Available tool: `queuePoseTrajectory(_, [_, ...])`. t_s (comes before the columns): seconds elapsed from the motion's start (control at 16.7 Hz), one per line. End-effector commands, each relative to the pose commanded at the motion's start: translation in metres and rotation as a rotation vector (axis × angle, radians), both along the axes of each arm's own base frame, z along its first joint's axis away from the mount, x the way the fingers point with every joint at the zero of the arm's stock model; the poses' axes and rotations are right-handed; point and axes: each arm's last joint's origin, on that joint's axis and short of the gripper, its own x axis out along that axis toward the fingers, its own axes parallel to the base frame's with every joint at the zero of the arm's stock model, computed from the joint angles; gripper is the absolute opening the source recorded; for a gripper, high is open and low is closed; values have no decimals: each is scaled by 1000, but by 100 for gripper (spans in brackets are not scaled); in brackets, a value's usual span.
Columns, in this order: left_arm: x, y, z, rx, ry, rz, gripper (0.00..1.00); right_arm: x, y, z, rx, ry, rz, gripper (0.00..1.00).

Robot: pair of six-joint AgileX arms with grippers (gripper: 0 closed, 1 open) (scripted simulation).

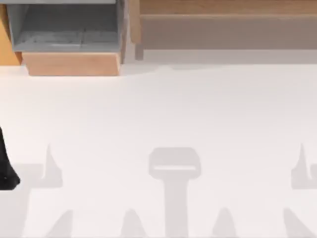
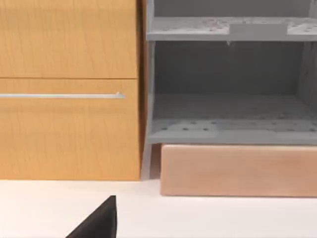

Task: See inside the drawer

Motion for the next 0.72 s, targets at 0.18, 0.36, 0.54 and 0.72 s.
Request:
queuePoseTrajectory(0.18, [0,0,4,0,-7,2,100,0,0,0,0,0,0,100])
queuePoseTrajectory(0.36, [3,-4,26,-2,-37,8,100,0,0,0,0,0,0,100])
queuePoseTrajectory(0.54, [16,-11,52,-7,-38,9,100,0,0,0,0,0,0,100])
queuePoseTrajectory(0.72, [39,-23,75,-7,-16,6,100,0,0,0,0,0,0,100])
